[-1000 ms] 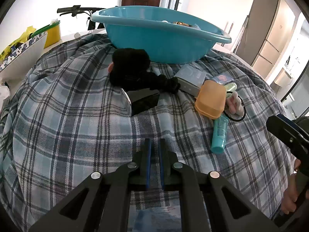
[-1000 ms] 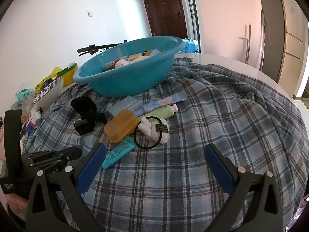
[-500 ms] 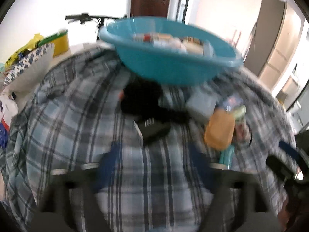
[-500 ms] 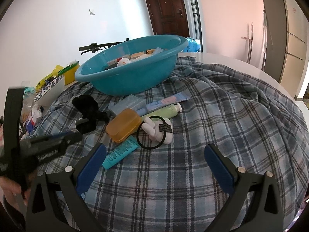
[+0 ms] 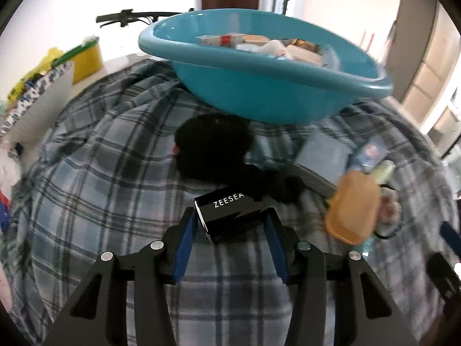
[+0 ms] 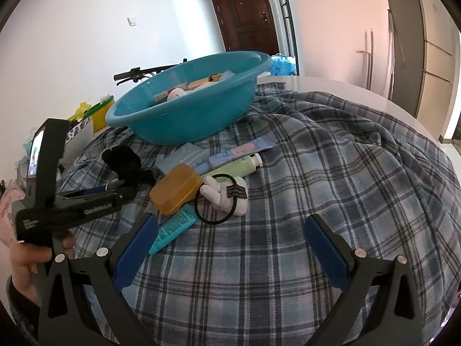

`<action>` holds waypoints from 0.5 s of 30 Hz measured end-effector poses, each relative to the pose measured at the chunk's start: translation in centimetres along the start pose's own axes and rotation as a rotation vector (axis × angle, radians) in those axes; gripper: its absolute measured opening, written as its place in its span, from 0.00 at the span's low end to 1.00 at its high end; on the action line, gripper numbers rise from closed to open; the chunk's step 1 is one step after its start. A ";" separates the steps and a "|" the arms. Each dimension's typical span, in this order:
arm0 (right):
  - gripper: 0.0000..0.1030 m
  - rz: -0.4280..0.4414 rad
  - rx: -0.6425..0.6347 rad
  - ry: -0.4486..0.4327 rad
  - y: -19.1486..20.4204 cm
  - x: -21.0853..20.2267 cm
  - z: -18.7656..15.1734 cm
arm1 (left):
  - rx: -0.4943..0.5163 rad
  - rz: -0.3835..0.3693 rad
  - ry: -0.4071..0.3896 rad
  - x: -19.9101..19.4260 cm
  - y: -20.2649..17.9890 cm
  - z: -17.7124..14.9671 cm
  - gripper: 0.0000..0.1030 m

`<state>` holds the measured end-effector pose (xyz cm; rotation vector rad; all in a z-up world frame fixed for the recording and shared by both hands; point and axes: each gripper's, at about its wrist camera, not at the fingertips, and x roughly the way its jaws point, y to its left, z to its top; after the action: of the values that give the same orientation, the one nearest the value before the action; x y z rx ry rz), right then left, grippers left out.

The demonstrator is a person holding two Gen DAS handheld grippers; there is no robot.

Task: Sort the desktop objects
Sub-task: 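Grasp the black ZEESEA box with the left tool, then hold the ZEESEA box with left tool while right tool grasps white hair clip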

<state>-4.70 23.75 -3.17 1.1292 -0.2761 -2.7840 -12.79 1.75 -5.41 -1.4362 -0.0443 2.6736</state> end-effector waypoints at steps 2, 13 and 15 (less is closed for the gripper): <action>0.98 0.000 -0.001 0.003 0.0 0.0 0.0 | 0.014 -0.017 -0.013 -0.8 -0.2 -0.5 0.48; 0.98 0.001 -0.009 0.001 0.6 0.0 0.0 | 0.056 -0.032 -0.001 -3.5 0.1 -4.7 0.51; 0.98 0.008 -0.015 0.003 0.9 0.0 0.0 | 0.032 -0.026 -0.006 -3.2 0.2 -4.6 0.62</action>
<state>-4.61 22.89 -3.01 1.1271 -0.2583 -2.7725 -7.15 1.12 -5.30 -1.4088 -0.0207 2.6454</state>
